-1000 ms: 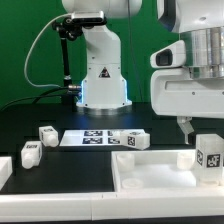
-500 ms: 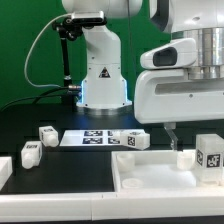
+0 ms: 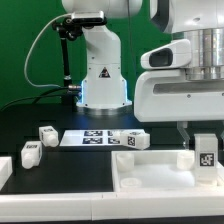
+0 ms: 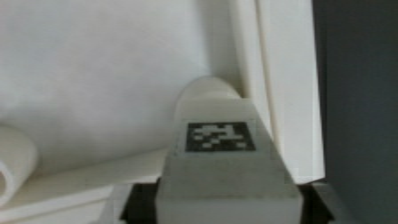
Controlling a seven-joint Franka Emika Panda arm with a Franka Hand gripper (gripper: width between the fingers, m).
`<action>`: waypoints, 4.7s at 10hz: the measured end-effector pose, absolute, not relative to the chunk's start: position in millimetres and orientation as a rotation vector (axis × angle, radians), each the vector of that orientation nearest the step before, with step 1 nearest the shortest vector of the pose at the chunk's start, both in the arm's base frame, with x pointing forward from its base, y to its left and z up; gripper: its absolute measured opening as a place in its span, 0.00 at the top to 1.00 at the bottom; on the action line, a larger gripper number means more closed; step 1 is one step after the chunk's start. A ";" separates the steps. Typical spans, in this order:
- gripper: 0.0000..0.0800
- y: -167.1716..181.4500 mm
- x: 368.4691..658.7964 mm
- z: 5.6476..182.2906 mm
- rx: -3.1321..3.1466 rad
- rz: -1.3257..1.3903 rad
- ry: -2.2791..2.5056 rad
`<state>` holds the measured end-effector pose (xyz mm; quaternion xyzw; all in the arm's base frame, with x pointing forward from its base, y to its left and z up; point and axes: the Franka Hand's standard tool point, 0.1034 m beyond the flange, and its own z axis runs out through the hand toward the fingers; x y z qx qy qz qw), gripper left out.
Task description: Assemble one leg
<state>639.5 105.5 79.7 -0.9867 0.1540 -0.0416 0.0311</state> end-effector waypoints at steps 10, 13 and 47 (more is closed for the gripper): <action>0.64 115.8 640.0 76.8 -2.206 0.012 2.061; 0.41 115.9 639.7 76.2 -2.243 0.009 2.023; 0.19 113.0 643.1 67.8 -2.943 -0.088 0.852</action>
Offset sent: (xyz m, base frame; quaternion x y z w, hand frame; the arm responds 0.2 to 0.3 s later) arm 0.0026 -0.0064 -0.0013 -0.0298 -0.0396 0.2548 0.9657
